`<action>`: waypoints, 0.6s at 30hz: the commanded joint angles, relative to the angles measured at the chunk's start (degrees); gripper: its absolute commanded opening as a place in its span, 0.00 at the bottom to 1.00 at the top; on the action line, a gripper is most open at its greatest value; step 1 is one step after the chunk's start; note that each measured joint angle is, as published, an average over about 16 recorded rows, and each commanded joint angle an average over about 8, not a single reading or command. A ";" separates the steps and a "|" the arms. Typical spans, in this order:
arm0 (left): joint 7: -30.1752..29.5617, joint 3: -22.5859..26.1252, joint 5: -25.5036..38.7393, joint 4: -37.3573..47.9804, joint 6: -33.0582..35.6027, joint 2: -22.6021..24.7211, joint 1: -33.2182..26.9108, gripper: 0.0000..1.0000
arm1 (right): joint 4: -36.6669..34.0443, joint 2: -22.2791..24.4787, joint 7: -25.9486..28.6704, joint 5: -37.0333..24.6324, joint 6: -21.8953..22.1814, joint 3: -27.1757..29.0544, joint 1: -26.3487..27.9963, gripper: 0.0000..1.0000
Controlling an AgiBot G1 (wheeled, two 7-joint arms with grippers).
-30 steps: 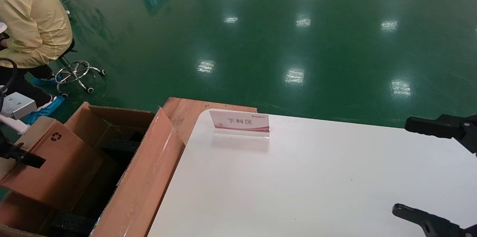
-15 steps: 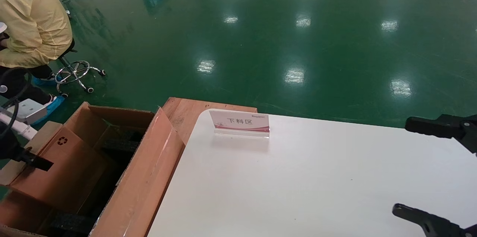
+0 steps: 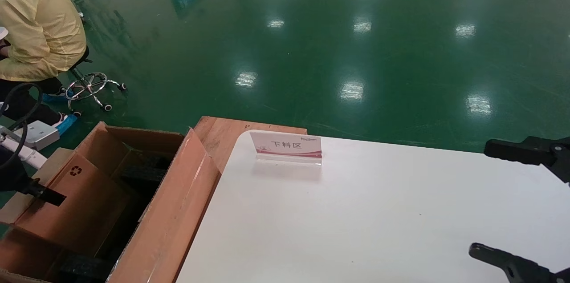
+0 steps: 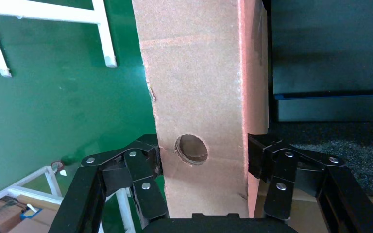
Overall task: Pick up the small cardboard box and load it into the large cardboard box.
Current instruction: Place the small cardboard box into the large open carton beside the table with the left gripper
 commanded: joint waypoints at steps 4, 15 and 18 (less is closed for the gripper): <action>-0.11 0.00 0.31 -0.40 0.11 -0.23 -0.34 1.00 | 0.00 0.00 0.00 0.00 0.00 0.00 0.00 1.00; -0.22 -0.01 0.72 -0.88 0.20 -0.49 -0.71 1.00 | 0.00 0.00 0.01 0.00 0.00 0.00 0.00 1.00; -0.23 -0.01 0.77 -0.95 0.22 -0.53 -0.76 1.00 | 0.00 0.00 0.01 0.00 0.00 0.00 0.00 1.00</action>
